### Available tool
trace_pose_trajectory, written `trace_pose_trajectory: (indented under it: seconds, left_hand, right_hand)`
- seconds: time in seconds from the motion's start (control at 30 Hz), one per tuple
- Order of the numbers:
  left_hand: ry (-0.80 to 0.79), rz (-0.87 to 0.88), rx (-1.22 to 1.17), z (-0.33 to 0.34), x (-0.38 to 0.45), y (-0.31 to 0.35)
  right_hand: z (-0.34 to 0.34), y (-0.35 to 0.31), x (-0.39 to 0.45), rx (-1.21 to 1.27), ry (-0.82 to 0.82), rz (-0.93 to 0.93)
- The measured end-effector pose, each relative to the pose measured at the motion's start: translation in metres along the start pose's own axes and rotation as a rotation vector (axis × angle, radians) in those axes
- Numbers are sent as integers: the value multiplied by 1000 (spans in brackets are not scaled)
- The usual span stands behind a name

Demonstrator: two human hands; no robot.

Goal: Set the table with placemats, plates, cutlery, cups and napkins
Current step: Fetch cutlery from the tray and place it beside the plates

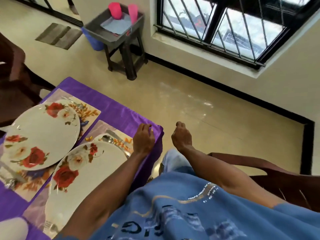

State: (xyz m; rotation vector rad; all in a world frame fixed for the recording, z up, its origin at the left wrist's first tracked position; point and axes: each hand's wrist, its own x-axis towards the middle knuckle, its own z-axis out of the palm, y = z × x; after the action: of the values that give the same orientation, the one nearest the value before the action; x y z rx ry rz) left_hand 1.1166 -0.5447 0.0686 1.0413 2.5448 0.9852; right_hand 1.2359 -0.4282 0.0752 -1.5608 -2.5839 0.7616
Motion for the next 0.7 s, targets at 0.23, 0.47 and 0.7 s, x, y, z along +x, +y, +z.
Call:
trace_pose_trajectory:
  seconds: [0.23,0.47,0.7]
  left_hand:
    - [28,23,45,33,84,13]
    - [-30,-170,139,87,192,43]
    - [-175,-378,173,126,295,86]
  right_hand:
    - [-1,-6,96,-16,-38,-40]
    - [-21,3,228,-23,-149,-124]
    - [-77,20,359,-132,-290,-239]
